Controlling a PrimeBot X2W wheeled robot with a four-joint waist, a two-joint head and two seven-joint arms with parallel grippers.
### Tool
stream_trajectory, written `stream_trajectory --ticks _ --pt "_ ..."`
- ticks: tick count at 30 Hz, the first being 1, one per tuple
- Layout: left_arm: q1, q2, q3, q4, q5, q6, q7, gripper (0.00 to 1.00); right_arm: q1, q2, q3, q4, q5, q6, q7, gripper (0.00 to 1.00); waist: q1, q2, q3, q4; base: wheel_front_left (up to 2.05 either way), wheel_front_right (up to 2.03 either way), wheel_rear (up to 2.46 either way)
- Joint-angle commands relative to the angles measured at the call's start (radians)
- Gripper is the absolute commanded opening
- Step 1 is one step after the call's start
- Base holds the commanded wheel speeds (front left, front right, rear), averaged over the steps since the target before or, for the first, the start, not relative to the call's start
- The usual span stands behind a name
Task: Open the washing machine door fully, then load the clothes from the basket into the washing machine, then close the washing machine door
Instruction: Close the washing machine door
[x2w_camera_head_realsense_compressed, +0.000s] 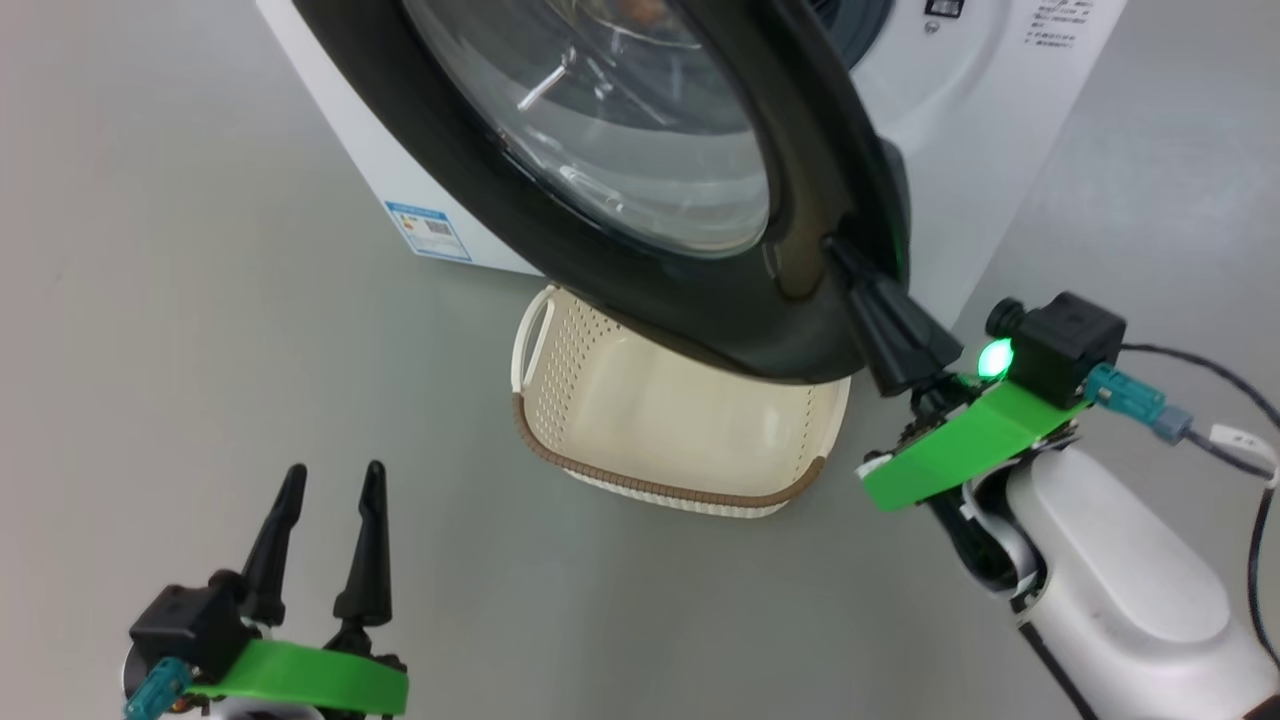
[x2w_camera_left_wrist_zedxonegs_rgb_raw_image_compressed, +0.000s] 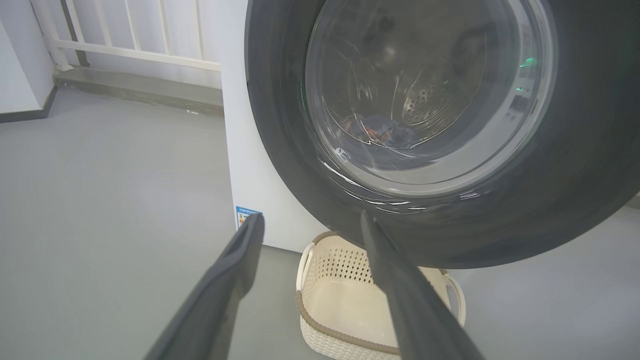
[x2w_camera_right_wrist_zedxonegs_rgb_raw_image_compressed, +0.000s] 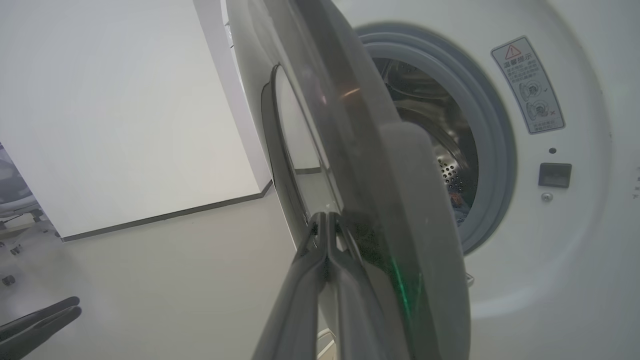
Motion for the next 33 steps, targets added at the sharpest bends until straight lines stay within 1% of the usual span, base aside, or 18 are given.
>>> stream_trajectory --ticks 1,13,14,18,30,33 --pt "-0.032 0.009 0.029 -0.03 -0.002 0.001 -0.011 1.0 -0.03 -0.005 -0.004 -0.021 -0.004 0.001 -0.005 0.0 0.0 0.0 0.019 0.008 0.0 0.0 0.0" --pt "-0.091 -0.007 -0.013 -0.062 -0.005 0.001 -0.011 1.0 -0.16 -0.055 -0.086 0.032 -0.023 0.001 -0.005 0.0 0.0 0.0 0.098 0.038 0.0 0.0 0.0" --pt "-0.102 -0.01 -0.025 -0.067 -0.006 0.001 -0.011 1.0 -0.18 -0.058 -0.108 0.037 -0.025 0.001 -0.005 0.0 0.0 0.0 0.114 0.045 0.0 0.0 0.0" --pt "-0.137 -0.016 -0.048 -0.073 -0.013 0.001 -0.011 1.0 -0.23 -0.068 -0.144 0.052 -0.033 0.001 -0.005 0.0 0.0 0.0 0.154 0.064 0.0 0.0 0.0" --pt "-0.215 -0.034 -0.082 -0.101 -0.027 0.001 -0.011 1.0 -0.383 -0.076 -0.214 0.127 -0.074 0.001 -0.005 0.0 0.0 0.0 0.236 0.105 0.0 0.0 0.0" --pt "-0.222 -0.037 -0.09 -0.106 -0.031 0.001 -0.011 1.0 -0.415 -0.07 -0.249 0.143 -0.092 0.001 -0.005 0.0 0.0 0.0 0.249 0.114 0.0 0.0 0.0"
